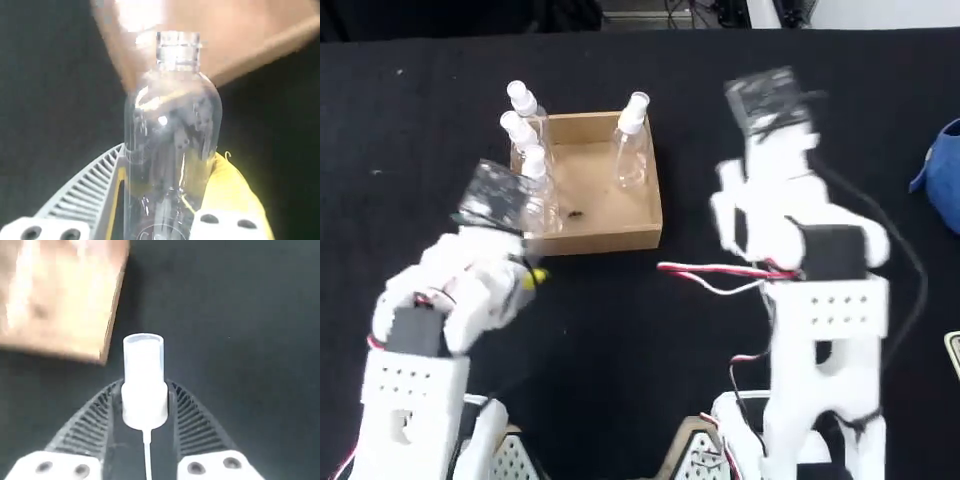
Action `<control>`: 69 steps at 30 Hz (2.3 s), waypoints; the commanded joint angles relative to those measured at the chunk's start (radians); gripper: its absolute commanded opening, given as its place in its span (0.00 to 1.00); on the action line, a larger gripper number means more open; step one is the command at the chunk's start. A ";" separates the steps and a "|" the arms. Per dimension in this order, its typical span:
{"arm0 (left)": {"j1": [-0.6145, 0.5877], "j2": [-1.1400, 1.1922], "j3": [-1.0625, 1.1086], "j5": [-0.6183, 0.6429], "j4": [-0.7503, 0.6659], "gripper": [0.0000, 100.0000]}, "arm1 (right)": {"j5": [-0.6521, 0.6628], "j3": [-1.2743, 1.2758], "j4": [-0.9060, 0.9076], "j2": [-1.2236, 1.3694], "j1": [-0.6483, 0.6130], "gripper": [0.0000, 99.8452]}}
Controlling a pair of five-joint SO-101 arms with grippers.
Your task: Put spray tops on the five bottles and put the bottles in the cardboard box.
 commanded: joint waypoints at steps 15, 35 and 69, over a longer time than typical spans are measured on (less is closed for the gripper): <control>0.369 -0.689 0.440 0.236 -0.278 0.03 | -0.460 -0.398 -0.160 -0.007 -0.196 0.01; 0.369 -0.710 0.788 0.253 -0.881 0.03 | -0.586 -0.352 -0.388 -0.002 -0.393 0.01; 0.369 -0.710 0.788 0.249 -0.881 0.03 | -0.528 0.251 -1.048 -0.338 -0.382 0.01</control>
